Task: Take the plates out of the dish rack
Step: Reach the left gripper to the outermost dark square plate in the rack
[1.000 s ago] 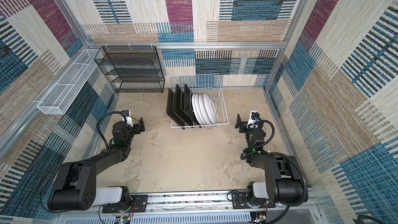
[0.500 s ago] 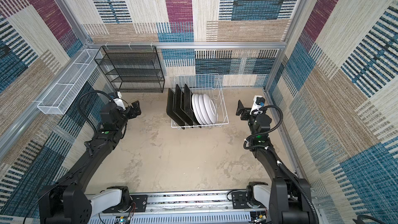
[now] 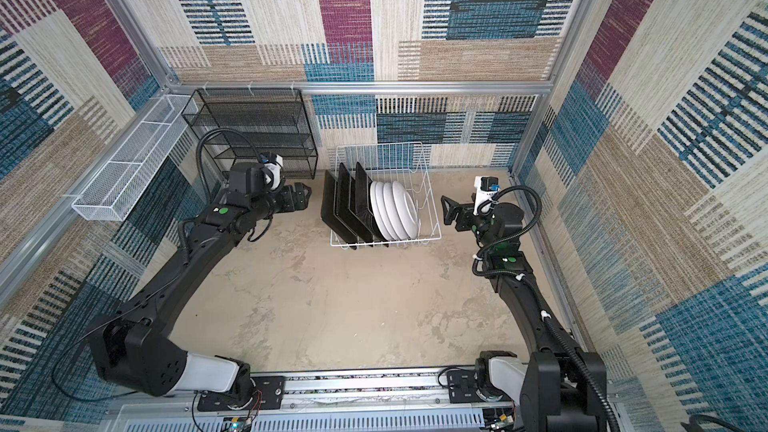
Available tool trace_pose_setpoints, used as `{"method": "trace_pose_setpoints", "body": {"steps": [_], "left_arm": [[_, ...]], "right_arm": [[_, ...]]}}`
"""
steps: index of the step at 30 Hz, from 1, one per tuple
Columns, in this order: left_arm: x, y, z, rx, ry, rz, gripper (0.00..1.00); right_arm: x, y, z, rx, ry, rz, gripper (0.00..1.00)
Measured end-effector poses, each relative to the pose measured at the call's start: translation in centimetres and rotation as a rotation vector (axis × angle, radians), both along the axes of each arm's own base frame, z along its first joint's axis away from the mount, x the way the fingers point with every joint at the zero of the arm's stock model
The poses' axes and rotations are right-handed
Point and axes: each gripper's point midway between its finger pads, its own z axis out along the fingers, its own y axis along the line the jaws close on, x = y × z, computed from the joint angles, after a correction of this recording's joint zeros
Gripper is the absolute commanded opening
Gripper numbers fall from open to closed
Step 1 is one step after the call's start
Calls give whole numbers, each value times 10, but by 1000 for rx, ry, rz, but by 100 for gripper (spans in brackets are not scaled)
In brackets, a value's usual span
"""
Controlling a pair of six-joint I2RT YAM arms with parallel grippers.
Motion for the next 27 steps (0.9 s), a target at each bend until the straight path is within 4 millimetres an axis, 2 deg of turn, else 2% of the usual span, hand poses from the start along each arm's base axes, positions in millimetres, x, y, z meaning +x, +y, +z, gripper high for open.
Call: {"method": "trace_pose_setpoints", "body": {"steps": [3,6,15,27], "left_arm": [[2,-16,-9,18,68,-32,93],[4,-23,-18,26,128,-43,92],[16,-33,-41,32,256,-43,86],[39,-51,-62,3,342,-64,72]], "right_arm": [[-1,6,2,6,13,37,99],[-2,11,8,10,10,62,99],[-3,25,6,24,46,127,99],[-9,45,0,30,82,194,99]]}}
